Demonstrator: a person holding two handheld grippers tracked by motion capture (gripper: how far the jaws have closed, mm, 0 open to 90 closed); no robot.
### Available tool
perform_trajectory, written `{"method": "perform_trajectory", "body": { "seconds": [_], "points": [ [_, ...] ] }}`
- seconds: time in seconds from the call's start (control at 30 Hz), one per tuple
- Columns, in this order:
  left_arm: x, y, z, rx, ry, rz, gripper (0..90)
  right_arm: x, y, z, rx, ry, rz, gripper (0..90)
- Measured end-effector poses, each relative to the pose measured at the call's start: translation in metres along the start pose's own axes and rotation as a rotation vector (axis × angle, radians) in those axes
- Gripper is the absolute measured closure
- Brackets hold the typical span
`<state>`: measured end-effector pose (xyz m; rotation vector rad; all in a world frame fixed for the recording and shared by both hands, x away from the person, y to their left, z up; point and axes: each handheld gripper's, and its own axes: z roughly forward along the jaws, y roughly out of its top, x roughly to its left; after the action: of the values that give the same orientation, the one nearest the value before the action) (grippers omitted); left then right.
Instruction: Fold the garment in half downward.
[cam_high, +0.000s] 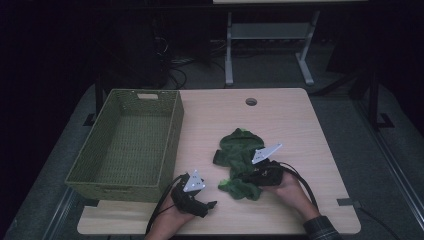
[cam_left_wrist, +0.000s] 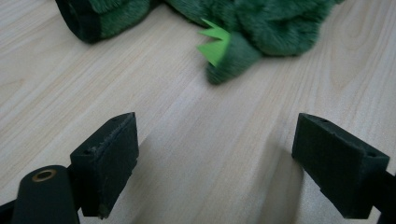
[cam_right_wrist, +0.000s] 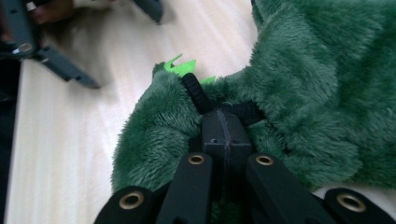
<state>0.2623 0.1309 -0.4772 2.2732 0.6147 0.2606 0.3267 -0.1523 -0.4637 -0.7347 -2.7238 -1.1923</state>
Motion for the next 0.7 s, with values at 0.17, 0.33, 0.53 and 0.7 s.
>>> {"method": "perform_trajectory", "body": {
  "seconds": [0.17,0.33,0.53,0.7],
  "points": [
    [0.0,0.0,0.0,-0.001,0.0,-0.001,13.9,0.003,0.0,-0.001,-0.004,0.0,-0.021,90.0],
    [0.0,0.0,0.001,0.0,-0.008,0.005,12.8,0.005,0.003,-0.013,-0.067,-0.059,-0.043,76.1],
    [0.002,0.003,0.001,0.007,-0.006,0.01,13.7,0.005,0.005,-0.029,-0.136,-0.117,-0.02,60.9],
    [0.001,0.01,0.004,0.014,-0.025,-0.003,13.7,0.004,0.006,-0.038,-0.163,-0.154,0.0,51.1]
  ]
}}
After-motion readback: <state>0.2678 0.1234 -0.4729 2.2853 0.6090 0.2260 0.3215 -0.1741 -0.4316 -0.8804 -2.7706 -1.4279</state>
